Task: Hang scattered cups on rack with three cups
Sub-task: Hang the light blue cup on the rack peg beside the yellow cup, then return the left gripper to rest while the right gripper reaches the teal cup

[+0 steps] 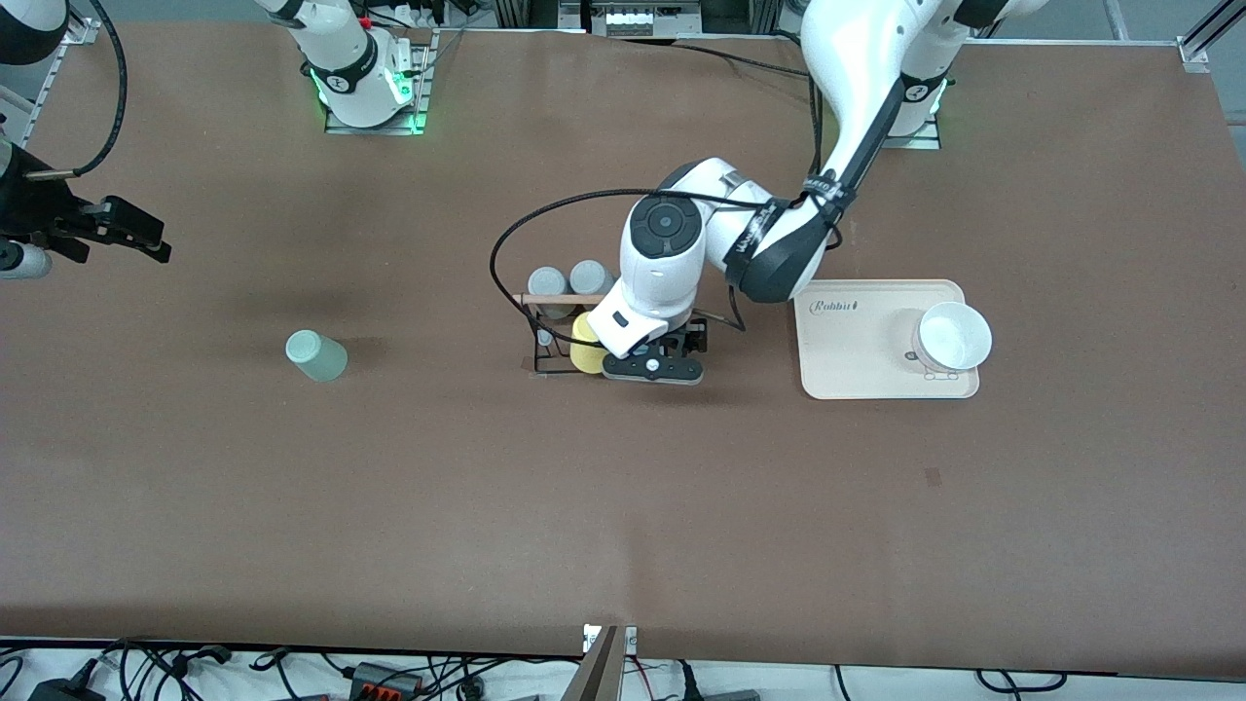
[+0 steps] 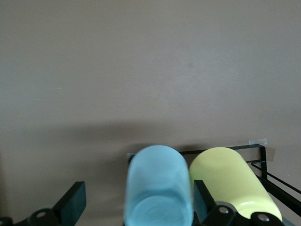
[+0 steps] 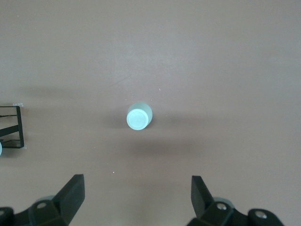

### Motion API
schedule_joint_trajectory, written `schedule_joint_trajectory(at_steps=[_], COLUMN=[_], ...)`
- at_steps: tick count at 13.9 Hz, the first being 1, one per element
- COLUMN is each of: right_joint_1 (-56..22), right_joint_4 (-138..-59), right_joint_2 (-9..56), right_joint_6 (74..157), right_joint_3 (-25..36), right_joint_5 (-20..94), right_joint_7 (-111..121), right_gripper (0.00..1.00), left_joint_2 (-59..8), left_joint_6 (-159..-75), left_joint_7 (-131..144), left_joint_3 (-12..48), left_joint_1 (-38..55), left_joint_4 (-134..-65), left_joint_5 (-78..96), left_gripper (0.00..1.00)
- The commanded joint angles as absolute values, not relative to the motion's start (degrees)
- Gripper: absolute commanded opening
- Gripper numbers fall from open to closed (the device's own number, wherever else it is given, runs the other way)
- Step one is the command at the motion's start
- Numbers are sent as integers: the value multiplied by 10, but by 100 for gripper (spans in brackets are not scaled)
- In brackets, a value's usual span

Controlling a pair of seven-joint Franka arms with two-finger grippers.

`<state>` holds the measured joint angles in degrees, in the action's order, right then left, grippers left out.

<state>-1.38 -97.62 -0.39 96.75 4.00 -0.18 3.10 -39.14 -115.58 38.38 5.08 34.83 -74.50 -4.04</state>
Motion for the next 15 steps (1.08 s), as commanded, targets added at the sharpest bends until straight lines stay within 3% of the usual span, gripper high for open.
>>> schedule_joint_trajectory(at_steps=[1,7,10,12,15], right_joint_1=[-16,-20,-27,-29,-40], right_joint_4=[-987,-983,-987,-991,-1035], right_joint_2=[-8,27,49,67,68], right_joint_6=[972,979,1012,1020,1053], right_joint_3=[40,40,40,40,40], right_joint_5=[-1,-3,-4,-4,-4], right_joint_7=[28,33,33,31,26], right_gripper=[100,100,100,100,100], left_joint_2=[-313,-201,-105,-22,-3], left_joint_6=[-1070,-934,-940,-1012,-1018], left_joint_7=[296,113,66,21,19], left_joint_3=[47,52,54,55,48], left_joint_1=[301,167,116,85,55], left_joint_4=[-755,-766,-887,-1001,-1005], left_joint_5=[-48,-48,-45,-41,-26], left_gripper=[100,100,100,100,100])
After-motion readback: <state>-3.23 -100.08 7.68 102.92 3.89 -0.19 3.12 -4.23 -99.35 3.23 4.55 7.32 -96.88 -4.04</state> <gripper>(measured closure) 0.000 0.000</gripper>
